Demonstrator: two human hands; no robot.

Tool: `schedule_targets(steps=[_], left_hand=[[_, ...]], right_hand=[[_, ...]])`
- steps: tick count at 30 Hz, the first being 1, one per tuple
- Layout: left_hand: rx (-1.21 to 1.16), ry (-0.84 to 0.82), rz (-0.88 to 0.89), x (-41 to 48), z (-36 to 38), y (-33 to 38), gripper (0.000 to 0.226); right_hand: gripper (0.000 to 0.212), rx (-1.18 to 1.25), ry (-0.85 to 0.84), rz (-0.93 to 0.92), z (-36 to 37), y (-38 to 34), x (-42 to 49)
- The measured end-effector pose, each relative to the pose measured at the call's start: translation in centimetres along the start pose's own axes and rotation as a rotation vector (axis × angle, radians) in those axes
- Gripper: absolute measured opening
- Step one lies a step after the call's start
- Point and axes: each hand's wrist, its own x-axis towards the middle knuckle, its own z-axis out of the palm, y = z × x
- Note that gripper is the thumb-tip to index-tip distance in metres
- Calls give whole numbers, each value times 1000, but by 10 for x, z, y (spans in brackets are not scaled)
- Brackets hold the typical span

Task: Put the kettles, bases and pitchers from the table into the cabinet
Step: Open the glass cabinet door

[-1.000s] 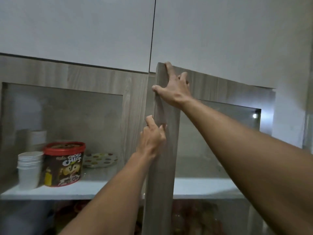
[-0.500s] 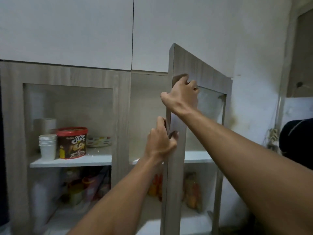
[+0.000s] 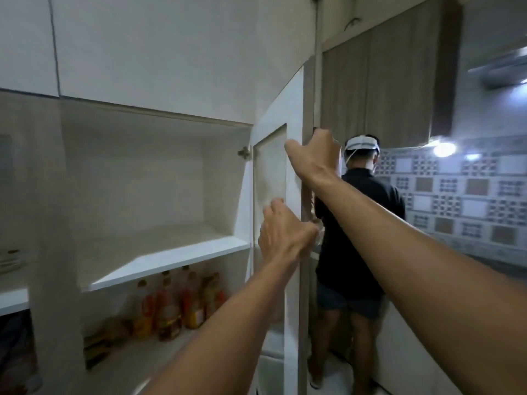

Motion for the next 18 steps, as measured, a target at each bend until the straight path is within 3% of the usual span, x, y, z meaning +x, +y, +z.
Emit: schedule_targets(steps=[4,7,9,11,18], left_hand=[[-37,-271,63,0,59,17,114],[-67,-380,93,-2,106,28,129],[-87,-373,93,1,141,41,127],[-95,-345,71,6,179,60,125],[35,-191,-4,37,308,108,112]], right_hand=[[17,-13,42,63,-37,51,24],[39,-11,59,115,-60,95,51],[56,6,75,151,-76,129,71],[60,23,85,161,-91,163,92],[44,-104,-46,236,-140,262,170]])
